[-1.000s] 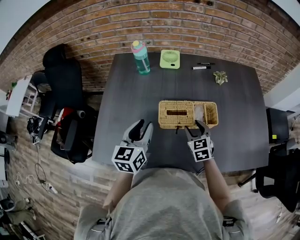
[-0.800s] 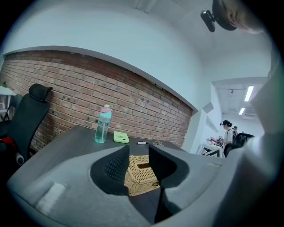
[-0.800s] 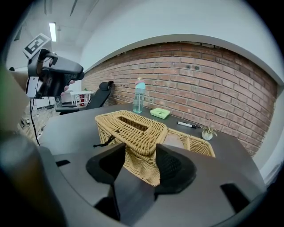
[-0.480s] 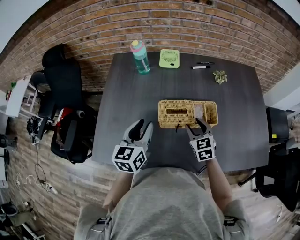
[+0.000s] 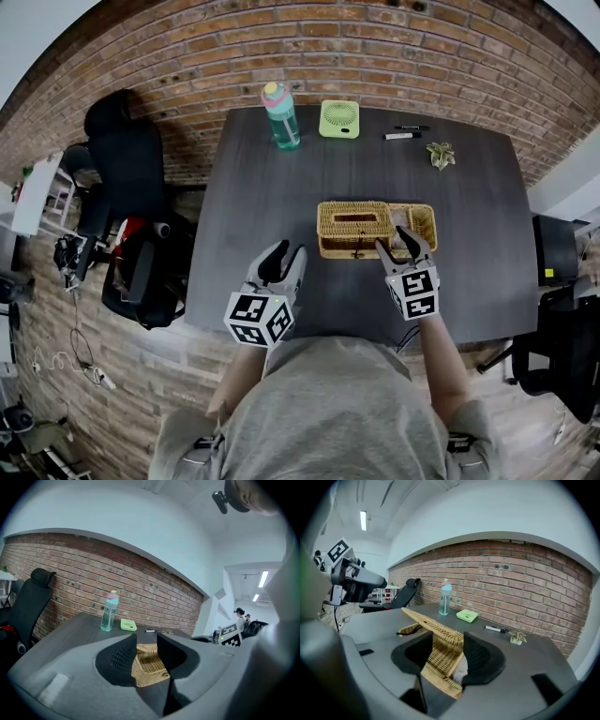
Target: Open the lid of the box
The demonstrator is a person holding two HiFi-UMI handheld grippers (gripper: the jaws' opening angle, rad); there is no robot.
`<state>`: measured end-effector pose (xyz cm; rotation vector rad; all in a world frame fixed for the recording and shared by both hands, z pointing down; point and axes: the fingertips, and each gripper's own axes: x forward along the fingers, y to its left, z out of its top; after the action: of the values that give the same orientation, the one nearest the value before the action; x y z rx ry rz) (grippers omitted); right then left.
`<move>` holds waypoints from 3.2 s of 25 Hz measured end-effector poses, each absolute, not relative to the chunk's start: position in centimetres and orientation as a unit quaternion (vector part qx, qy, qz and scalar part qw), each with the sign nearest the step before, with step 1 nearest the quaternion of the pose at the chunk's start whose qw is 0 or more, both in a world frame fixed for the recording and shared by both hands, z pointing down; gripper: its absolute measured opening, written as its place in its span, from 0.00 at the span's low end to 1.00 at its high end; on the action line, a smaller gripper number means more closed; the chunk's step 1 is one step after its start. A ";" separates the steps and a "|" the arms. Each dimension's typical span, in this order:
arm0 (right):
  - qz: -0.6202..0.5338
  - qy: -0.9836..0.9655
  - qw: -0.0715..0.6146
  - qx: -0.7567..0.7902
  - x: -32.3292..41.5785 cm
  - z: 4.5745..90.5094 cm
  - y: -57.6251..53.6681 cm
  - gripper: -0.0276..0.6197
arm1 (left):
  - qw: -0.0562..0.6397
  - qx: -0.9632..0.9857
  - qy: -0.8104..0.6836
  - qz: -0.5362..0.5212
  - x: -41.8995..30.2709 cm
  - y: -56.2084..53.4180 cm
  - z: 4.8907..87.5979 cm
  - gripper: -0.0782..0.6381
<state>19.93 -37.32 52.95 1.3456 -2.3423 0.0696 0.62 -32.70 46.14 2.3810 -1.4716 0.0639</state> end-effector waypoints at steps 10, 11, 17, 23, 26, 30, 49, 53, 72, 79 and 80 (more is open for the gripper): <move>0.000 -0.853 0.198 0.483 19.6 49.6 -39.9 0.35 | 0.174 0.838 -0.517 0.021 0.5 -32.9 46.1 0.30; -0.001 -0.853 0.196 0.483 19.6 49.4 -40.2 0.35 | 0.174 0.838 -0.517 0.021 0.5 -33.0 46.1 0.30; 0.003 -0.855 0.183 0.485 19.5 48.3 -41.9 0.33 | 0.175 0.835 -0.521 0.021 0.1 -33.2 46.3 0.30; -0.004 -0.854 0.184 0.487 19.4 47.6 -43.9 0.32 | 0.176 0.832 -0.526 0.019 -0.2 -33.4 46.4 0.30; -0.003 -0.854 0.188 0.486 19.3 47.7 -44.8 0.32 | 0.177 0.830 -0.529 0.019 -0.3 -33.5 46.4 0.30; 0.001 -0.853 0.187 0.487 19.3 47.7 -45.8 0.32 | 0.178 0.828 -0.531 0.021 -0.4 -33.7 46.5 0.30; 0.034 -0.852 0.189 0.486 19.1 48.1 -51.4 0.31 | 0.186 0.824 -0.535 0.029 -0.6 -34.4 47.0 0.30; 0.048 -0.852 0.192 0.485 19.1 48.5 -52.5 0.31 | 0.188 0.823 -0.535 0.032 -0.6 -34.7 47.0 0.30; 0.147 -0.849 0.189 0.470 19.3 53.0 -57.4 0.32 | 0.201 0.819 -0.535 0.039 -0.7 -35.8 48.2 0.30; 0.184 -0.842 0.189 0.471 19.4 55.1 -58.6 0.32 | 0.207 0.817 -0.536 0.043 -0.7 -36.3 48.5 0.30; 0.189 -0.841 0.189 0.471 19.4 55.4 -58.8 0.32 | 0.208 0.817 -0.536 0.044 -0.8 -36.4 48.6 0.30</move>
<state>19.37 -58.77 55.44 1.3257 -2.3640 0.5324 -0.77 -36.38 48.58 2.2742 -1.4933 0.1224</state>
